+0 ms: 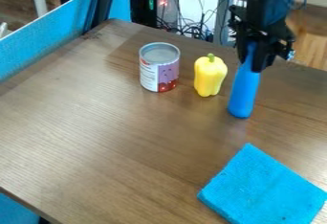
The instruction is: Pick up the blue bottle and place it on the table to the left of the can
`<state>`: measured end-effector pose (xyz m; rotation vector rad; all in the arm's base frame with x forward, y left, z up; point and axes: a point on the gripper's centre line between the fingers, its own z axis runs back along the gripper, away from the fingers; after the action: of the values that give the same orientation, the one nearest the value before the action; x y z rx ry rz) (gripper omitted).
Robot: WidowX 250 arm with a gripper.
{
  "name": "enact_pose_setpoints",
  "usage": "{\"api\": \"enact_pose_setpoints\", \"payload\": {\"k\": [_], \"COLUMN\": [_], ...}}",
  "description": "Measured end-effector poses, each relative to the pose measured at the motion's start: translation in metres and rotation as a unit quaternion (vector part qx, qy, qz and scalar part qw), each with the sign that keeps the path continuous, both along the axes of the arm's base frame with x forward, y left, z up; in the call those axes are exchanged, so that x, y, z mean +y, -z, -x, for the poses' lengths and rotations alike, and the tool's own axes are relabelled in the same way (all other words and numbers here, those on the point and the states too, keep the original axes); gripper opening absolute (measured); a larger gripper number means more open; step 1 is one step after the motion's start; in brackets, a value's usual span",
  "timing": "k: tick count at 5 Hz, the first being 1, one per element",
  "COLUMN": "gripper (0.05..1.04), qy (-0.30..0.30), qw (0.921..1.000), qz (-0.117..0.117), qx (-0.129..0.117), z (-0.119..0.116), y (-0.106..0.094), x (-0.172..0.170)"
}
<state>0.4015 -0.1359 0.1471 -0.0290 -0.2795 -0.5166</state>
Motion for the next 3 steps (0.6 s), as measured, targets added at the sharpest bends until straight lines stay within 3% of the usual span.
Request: {"api": "enact_pose_setpoints", "payload": {"k": [1, 2, 3], "gripper": [0.37, 0.37, 0.37], "qy": [0.018, 0.014, -0.022], "qw": [0.9992, 0.9974, 0.9951], "qz": [0.035, 0.07, 0.088], "qx": [-0.003, -0.009, -0.037], "z": [0.011, 0.014, 0.012], "y": [-0.024, -0.056, -0.087], "x": [-0.006, 0.011, 0.038]}}
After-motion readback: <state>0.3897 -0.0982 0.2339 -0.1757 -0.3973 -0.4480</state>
